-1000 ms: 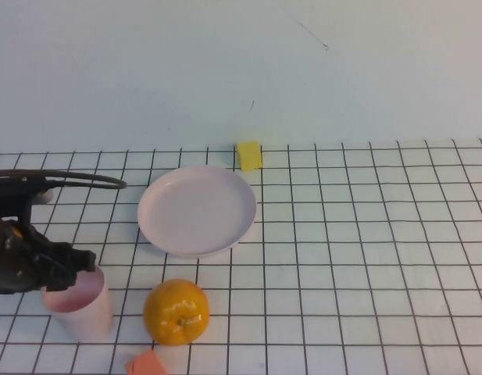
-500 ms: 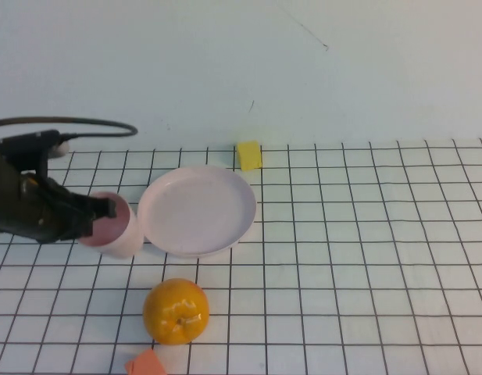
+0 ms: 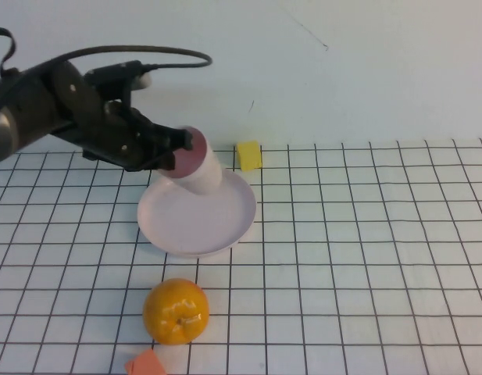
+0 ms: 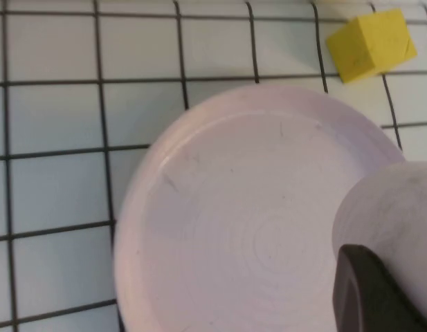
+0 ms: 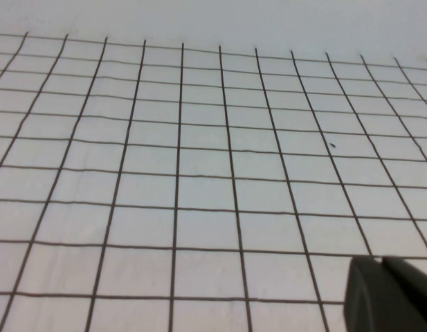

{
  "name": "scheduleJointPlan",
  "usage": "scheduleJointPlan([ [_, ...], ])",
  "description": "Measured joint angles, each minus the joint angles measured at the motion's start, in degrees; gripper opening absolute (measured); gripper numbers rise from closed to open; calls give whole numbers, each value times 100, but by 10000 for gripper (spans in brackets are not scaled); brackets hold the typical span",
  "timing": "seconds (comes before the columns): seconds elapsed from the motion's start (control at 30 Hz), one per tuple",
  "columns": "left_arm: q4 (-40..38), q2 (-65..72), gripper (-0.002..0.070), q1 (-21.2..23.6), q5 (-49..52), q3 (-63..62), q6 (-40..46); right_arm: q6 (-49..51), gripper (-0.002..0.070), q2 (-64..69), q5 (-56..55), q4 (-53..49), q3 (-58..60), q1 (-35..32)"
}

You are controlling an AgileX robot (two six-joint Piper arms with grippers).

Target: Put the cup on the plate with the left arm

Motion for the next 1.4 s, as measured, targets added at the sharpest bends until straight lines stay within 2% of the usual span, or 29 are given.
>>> scheduleJointPlan([
  [0.1, 476, 482, 13, -266, 459, -484, -108, 0, -2, 0, 0, 0, 0, 0],
  [0.3, 1890, 945, 13, -632, 878, -1049, -1038, 0, -2, 0, 0, 0, 0, 0],
  [0.57, 2319, 997, 22, -651, 1063, -1163, -1337, 0, -2, 0, 0, 0, 0, 0],
  [0.63, 2371, 997, 65, -651, 1073, -1167, -1337, 0, -2, 0, 0, 0, 0, 0],
  [0.8, 2530, 997, 274, -664, 1120, -1180, -1415, 0, -2, 0, 0, 0, 0, 0],
  [0.9, 2807, 997, 316, -673, 1456, -1346, -1521, 0, -2, 0, 0, 0, 0, 0],
  [1.0, 3195, 932, 302, -673, 1879, -1714, -1559, 0, -2, 0, 0, 0, 0, 0],
  [1.1, 3493, 719, 249, -673, 2397, -2123, -1572, 0, -2, 0, 0, 0, 0, 0],
  [1.33, 3630, -208, 43, -673, 2657, -2366, -1829, 0, -2, 0, 0, 0, 0, 0],
  [1.4, 3567, -530, 20, -673, 2444, -2366, -1995, 0, -2, 0, 0, 0, 0, 0],
])
